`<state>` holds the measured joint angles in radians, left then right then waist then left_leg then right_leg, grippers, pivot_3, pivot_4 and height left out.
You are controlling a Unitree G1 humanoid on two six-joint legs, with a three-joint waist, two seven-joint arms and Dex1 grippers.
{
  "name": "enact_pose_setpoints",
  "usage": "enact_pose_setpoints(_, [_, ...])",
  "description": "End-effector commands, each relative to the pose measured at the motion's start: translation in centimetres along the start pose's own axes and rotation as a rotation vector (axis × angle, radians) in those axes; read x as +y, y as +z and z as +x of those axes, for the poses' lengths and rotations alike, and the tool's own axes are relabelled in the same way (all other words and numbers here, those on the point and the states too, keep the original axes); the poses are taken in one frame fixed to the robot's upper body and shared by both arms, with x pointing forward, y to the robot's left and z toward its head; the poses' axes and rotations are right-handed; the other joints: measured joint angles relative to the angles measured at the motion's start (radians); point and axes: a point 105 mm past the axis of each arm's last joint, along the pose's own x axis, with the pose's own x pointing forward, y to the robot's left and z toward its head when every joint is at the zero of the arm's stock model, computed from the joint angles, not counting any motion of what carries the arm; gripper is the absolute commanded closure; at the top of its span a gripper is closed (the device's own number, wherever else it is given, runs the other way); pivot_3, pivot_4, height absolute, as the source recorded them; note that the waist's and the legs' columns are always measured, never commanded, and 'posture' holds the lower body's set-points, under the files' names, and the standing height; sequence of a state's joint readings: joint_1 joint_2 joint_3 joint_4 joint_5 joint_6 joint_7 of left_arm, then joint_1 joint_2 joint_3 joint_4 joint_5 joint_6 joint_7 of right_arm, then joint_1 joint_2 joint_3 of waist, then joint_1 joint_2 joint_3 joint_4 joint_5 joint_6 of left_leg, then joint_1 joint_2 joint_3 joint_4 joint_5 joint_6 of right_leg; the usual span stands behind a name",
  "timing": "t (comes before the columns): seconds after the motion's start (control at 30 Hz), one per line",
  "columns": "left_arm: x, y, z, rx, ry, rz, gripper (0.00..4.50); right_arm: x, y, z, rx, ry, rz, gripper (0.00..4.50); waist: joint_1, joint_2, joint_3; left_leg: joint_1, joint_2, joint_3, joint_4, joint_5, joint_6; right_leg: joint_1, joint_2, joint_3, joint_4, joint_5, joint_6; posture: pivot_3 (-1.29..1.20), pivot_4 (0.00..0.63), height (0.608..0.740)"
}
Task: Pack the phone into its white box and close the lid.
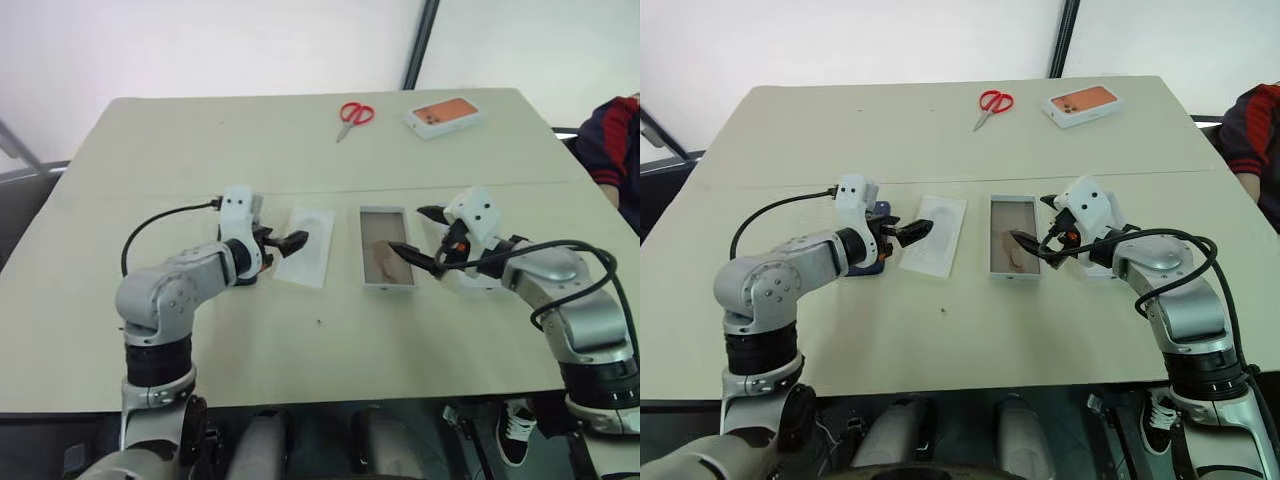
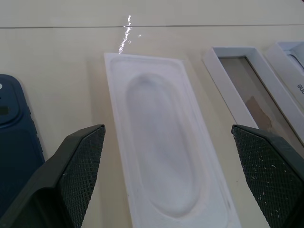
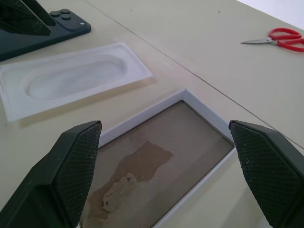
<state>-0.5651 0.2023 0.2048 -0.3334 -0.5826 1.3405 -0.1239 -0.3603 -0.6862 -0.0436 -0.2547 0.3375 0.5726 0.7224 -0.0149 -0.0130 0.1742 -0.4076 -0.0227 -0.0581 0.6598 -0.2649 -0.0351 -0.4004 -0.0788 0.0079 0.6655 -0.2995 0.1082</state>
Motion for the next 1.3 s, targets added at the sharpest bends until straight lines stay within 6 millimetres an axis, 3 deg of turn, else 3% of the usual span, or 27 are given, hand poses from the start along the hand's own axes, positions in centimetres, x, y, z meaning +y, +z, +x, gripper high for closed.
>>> enact_pose_setpoints(0.03, [0.2, 0.9, -0.1, -0.014, 0.026, -0.004, 0.04, 0.3, 1.5, -0.5, -0.040, 0.010, -0.043, 0.00, 0.003, 0.000, 0.000, 0.000, 0.000, 0.000, 0.000, 0.000, 0.000, 0.000, 0.000, 0.000, 0.000, 0.000, 0.000, 0.00, 0.150, 0.740])
enact_pose_setpoints(0.17, [0.7, 0.6, 0.1, 0.026, 0.061, 0.014, 0.04, 0.4, 1.6, -0.5, -0.039, 0.012, -0.044, 0.00, 0.005, 0.000, 0.000, 0.000, 0.000, 0.000, 0.001, 0.000, 0.000, 0.000, -0.001, 0.000, 0.000, 0.000, 0.000, 0.00, 0.150, 0.740])
enact_pose_setpoints(0.63, [-0.5, -1.4, 2.2, 0.228, 0.003, -0.092, 0.04, 1.1, 2.0, -0.1, -0.054, 0.045, -0.053, 0.00, 0.004, 0.000, 0.000, 0.000, -0.001, 0.000, 0.001, 0.002, -0.004, 0.000, -0.001, 0.000, 0.000, 0.000, 0.000, 0.00, 0.150, 0.740])
enact_pose_setpoints(0.73, [-0.5, -1.7, 2.4, 0.241, 0.004, -0.110, 0.85, 1.2, 1.9, -0.2, -0.054, 0.044, -0.051, 0.00, 0.004, 0.000, 0.000, 0.000, -0.001, 0.000, 0.000, 0.003, -0.005, 0.000, -0.001, 0.000, 0.000, 0.000, 0.000, 0.00, 0.150, 0.740])
enact_pose_setpoints(0.97, [0.6, -1.9, 2.5, 0.223, 0.073, -0.125, 4.34, 1.4, 1.8, -0.3, -0.054, 0.046, -0.049, 0.00, 0.005, 0.000, 0.000, 0.000, -0.001, 0.000, 0.001, 0.003, -0.005, 0.000, -0.001, 0.000, 0.000, 0.000, 0.000, 0.00, 0.150, 0.740])
enact_pose_setpoints(1.1, [1.4, -1.6, 2.3, 0.194, 0.114, -0.123, 4.46, 1.5, 1.8, -0.3, -0.055, 0.049, -0.047, 0.00, 0.004, 0.000, 0.000, 0.000, -0.001, 0.000, 0.001, 0.003, -0.005, 0.000, -0.001, 0.000, 0.000, 0.000, 0.000, 0.00, 0.150, 0.740])
enact_pose_setpoints(1.17, [2.1, -0.5, 2.1, 0.131, 0.131, -0.144, 4.46, 1.5, 1.8, -0.5, -0.053, 0.051, -0.050, 0.00, 0.004, 0.000, 0.000, 0.000, -0.001, 0.000, 0.000, 0.003, -0.005, 0.000, -0.001, 0.000, 0.000, 0.000, 0.000, 0.00, 0.150, 0.740])
enact_pose_setpoints(1.3, [1.1, 1.8, 1.3, 0.005, 0.004, -0.299, 4.46, 0.8, 1.7, -1.0, -0.038, 0.030, -0.067, 0.00, 0.005, 0.000, 0.000, 0.000, -0.001, 0.000, 0.000, 0.003, -0.005, 0.000, -0.001, 0.000, 0.000, 0.000, 0.000, 0.00, 0.150, 0.740])
